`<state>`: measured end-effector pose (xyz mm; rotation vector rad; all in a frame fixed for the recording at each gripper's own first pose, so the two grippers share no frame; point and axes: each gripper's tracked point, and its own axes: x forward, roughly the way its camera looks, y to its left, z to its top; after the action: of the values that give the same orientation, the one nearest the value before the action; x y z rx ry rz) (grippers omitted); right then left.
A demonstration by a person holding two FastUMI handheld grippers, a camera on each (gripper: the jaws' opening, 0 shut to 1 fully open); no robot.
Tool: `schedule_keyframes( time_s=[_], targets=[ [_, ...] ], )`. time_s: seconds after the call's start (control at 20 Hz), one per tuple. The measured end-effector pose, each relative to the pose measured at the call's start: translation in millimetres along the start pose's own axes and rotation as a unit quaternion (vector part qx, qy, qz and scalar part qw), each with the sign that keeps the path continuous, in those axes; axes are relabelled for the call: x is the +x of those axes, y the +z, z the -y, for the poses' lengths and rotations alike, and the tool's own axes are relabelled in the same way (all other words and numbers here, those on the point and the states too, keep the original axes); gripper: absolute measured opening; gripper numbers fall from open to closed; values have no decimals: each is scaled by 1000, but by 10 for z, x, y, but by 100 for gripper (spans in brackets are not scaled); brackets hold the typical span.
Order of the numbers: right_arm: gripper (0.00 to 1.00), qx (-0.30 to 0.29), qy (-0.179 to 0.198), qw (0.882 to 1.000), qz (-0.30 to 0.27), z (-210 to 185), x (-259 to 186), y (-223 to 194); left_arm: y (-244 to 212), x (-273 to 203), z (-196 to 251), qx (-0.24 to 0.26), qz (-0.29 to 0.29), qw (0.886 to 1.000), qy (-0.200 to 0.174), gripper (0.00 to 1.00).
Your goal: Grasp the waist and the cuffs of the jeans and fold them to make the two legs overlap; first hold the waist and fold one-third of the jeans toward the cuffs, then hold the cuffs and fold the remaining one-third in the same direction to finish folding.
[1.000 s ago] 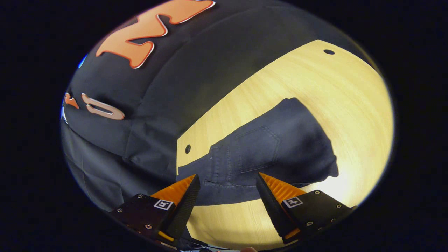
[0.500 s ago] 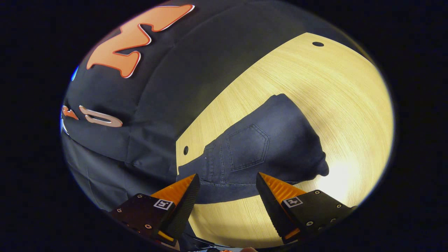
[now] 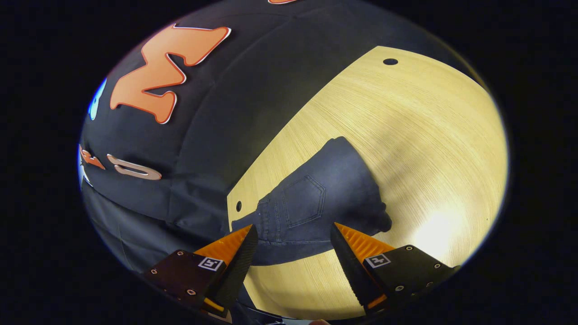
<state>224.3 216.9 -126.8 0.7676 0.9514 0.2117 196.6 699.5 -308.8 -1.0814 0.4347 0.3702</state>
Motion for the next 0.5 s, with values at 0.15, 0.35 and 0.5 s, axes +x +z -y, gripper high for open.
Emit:
schedule_keyframes(
  time_s=[0.15, 0.35, 0.5],
  targets=[
    [98, 2, 15, 1000, 3, -25, -44, 38, 20, -283, 496, 66, 17, 997, -24, 1],
    [98, 7, 43, 999, 9, -55, -181, 177, -174, -504, 1159, 155, 29, 987, -39, 1],
    [98, 7, 57, 998, 13, 60, -369, 348, -465, -652, 1686, 200, 37, 978, -53, 1]
  ],
)
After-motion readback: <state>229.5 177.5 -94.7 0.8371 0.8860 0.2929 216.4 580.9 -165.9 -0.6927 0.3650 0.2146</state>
